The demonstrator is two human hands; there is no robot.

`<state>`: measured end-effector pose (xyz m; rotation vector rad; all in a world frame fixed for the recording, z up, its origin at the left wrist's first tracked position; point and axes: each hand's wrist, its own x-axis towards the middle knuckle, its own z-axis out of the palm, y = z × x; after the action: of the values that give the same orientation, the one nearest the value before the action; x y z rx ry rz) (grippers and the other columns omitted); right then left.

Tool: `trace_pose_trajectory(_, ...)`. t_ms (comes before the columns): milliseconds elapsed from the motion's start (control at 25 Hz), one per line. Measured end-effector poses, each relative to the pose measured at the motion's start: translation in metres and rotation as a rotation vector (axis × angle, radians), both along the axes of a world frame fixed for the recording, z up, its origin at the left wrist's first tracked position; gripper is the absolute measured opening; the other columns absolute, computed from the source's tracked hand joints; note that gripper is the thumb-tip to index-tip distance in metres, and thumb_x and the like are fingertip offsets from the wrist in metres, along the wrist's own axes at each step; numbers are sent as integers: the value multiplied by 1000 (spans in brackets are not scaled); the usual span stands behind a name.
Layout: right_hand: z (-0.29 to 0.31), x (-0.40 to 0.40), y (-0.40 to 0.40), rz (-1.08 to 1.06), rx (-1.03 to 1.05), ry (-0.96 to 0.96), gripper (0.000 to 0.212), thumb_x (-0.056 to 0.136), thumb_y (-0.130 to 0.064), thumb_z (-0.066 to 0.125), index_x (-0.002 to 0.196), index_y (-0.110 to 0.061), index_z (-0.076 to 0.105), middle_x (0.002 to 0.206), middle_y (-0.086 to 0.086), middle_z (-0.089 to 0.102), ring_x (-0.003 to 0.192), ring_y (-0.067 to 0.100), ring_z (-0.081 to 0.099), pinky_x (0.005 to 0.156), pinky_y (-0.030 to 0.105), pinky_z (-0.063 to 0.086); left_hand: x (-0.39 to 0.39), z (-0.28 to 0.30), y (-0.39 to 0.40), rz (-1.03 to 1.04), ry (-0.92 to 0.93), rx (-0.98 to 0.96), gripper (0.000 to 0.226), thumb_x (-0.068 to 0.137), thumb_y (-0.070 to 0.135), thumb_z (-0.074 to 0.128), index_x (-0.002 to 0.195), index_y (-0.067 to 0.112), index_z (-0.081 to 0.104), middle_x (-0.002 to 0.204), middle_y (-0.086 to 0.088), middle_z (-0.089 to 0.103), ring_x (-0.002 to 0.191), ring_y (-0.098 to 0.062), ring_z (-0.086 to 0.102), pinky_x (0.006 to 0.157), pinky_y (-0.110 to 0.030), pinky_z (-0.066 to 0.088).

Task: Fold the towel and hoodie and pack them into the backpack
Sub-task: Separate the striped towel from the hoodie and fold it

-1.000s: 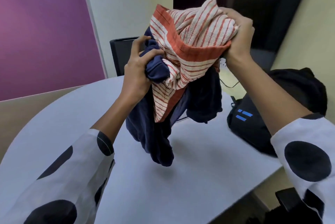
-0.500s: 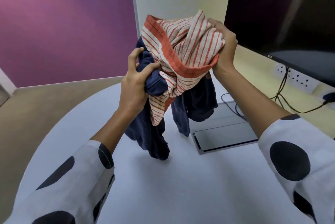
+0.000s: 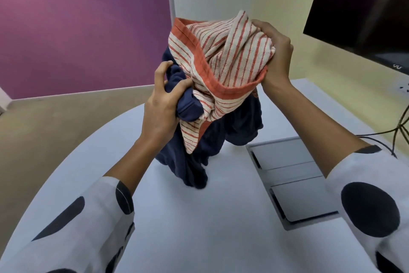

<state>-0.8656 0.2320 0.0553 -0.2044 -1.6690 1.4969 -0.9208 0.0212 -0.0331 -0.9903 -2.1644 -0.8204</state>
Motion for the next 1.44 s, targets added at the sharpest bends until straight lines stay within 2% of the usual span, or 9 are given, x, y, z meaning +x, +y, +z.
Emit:
trace_pose_trajectory(240, -91, -46, 7, -46, 134, -234, 24, 96, -14, 51, 107, -22, 70, 88, -17, 66, 83, -4, 61, 78, 10, 47, -49, -62, -7, 1, -211, -55, 39, 94, 36, 55, 131, 37, 42, 150, 12, 30, 120, -16, 49, 97, -28, 44)
trace_pose_trajectory(440, -163, -67, 18, -57, 715, -472, 35, 97, -20, 50, 131, -28, 57, 115, 1, 68, 104, 17, 62, 93, 32, 51, -65, -117, -19, 59, -324, -115, 45, 94, 51, 44, 136, 41, 32, 136, 14, 48, 107, -7, 51, 89, -25, 39)
trace_pose_trajectory(600, -208, -78, 22, 134, 842, -707, 39, 97, -37, 44, 135, -37, 46, 133, 1, 57, 121, 25, 53, 100, 47, 44, -83, -161, -41, 49, -424, -363, 46, 94, 40, 47, 138, 31, 43, 152, 4, 28, 127, -26, 44, 94, -36, 42)
trace_pose_trajectory(720, -243, -83, 30, 295, 998, -1007, 67, 90, -35, 56, 147, -39, 21, 155, -3, 27, 146, 24, 17, 110, 62, 25, -92, -183, -52, 38, -397, -598, 52, 86, 22, 65, 135, 30, 47, 155, -5, 20, 129, -31, 40, 91, -40, 46)
trace_pose_trajectory(840, -259, -81, 37, 404, 1146, -1202, 100, 82, -38, 70, 152, -31, 0, 161, -4, -3, 147, 19, -15, 113, 66, 4, -105, -187, -58, -27, -608, -634, 68, 74, 24, 77, 132, 37, 44, 154, -6, 12, 136, -33, 31, 99, -45, 44)
trace_pose_trajectory(1000, -237, -71, 38, 553, 1053, -1275, 130, 62, -43, 85, 150, -34, -10, 160, -5, -15, 144, 21, -24, 109, 68, -2, -109, -157, -54, 0, -844, -936, 109, 47, 49, 89, 134, 58, 22, 155, -1, -20, 143, -34, -17, 107, -71, 11)
trace_pose_trajectory(1120, -215, -54, 31, 594, 948, -1229, 137, 53, -55, 84, 148, -40, -14, 159, -8, -17, 144, 20, -24, 109, 68, -6, -89, -128, -39, -20, -866, -971, 131, 42, 70, 76, 143, 54, -6, 153, 2, -32, 138, -30, -34, 104, -70, -8)
trace_pose_trajectory(1360, -227, -48, -8, 508, 1078, -1031, 122, 56, -81, 60, 142, -49, -20, 158, -7, -22, 142, 21, -28, 108, 69, -11, -48, -146, 12, -3, -681, -635, 80, 76, 75, 32, 146, 49, 4, 158, -4, -19, 145, -28, -18, 113, -60, -11)
trace_pose_trajectory(1440, -241, -51, -13, 481, 1132, -1040, 120, 58, -82, 58, 139, -51, -24, 157, -6, -26, 142, 24, -29, 106, 71, -10, -44, -163, 16, 47, -699, -623, 83, 72, 83, 22, 145, 51, -3, 158, -7, -20, 145, -30, -17, 111, -57, -14)
